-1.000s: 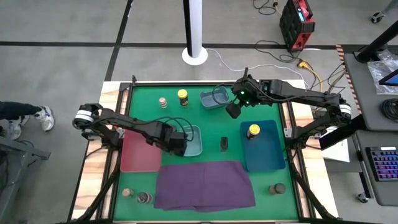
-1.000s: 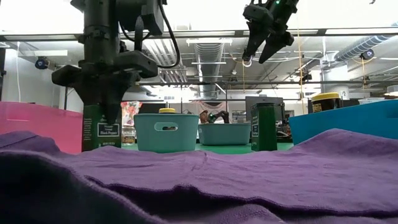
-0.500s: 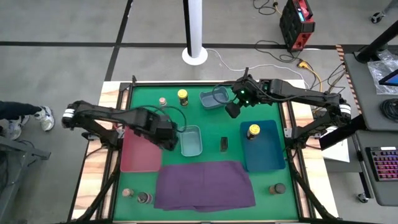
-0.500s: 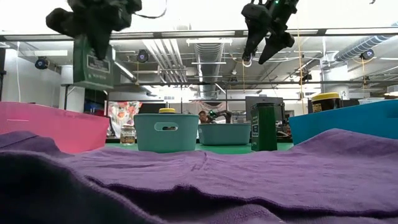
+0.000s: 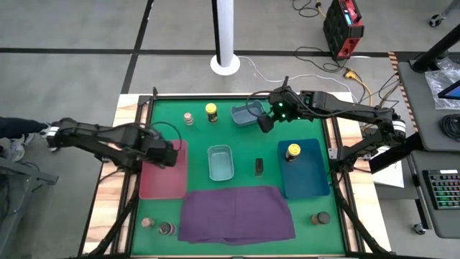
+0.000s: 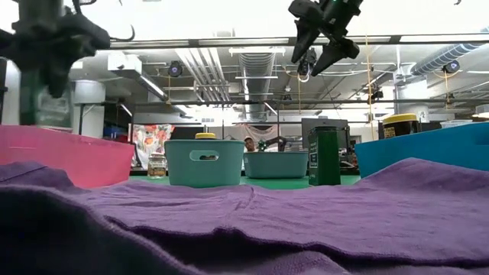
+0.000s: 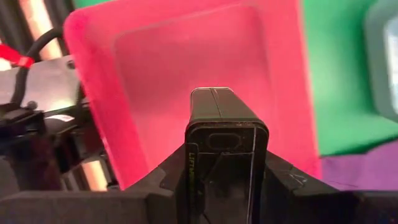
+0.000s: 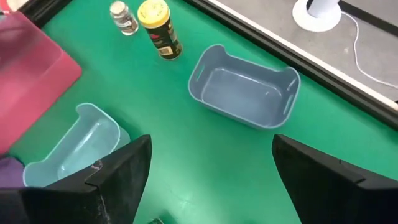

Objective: Sort spices by type
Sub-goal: Put the left black seasoning can into the pink bin

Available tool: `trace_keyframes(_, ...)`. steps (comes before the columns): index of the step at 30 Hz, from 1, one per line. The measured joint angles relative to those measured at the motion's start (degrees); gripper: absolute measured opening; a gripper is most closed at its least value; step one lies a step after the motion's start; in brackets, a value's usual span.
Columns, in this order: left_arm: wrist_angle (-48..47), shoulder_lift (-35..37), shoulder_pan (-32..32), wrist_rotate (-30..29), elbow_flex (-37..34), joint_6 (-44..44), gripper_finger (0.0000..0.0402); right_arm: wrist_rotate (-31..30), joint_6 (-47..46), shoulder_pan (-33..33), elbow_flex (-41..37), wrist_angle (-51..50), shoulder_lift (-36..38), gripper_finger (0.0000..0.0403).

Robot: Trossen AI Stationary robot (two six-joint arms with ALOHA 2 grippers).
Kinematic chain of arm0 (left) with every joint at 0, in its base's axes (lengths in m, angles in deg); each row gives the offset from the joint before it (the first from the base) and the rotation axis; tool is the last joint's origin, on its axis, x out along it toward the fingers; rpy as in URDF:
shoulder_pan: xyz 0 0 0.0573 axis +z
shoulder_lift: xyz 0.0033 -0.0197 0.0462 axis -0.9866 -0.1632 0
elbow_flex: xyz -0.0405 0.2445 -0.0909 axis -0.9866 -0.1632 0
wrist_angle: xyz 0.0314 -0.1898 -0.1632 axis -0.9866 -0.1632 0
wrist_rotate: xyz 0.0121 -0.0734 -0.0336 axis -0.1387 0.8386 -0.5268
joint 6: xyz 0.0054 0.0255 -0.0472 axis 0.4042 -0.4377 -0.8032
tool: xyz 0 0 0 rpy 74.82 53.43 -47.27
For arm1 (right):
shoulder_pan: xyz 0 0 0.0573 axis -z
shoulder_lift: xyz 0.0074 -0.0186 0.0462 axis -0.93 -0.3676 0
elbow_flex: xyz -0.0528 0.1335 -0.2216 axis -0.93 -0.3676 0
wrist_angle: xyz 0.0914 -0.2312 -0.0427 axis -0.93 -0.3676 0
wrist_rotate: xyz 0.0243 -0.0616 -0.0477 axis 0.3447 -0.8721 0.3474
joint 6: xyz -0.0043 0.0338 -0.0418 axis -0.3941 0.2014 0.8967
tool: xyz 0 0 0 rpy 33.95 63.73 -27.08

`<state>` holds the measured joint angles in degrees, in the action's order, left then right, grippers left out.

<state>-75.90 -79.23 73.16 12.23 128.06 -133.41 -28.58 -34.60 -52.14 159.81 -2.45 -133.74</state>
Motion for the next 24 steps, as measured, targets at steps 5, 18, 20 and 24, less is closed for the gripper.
trace_keyframes(5,-0.5,5.4,0.0,-0.1,-6.6,-3.7,0.0102,0.0,-2.1,0.0,0.0,0.1,0.0,0.0321)
trace_keyframes(18,0.6,6.9,0.2,-5.2,-11.8,-6.2,0.0102,-0.5,-3.7,0.0,0.0,0.1,0.0,0.0318)
trace_keyframes(20,2.1,6.7,0.5,-5.6,-11.5,-6.2,0.0102,-0.5,-3.7,0.0,0.0,0.1,0.0,0.0321)
trace_keyframes(24,2.9,5.2,1.0,-5.7,-11.5,-6.2,0.0102,-0.5,-3.6,0.0,0.0,0.1,0.0,0.0325)
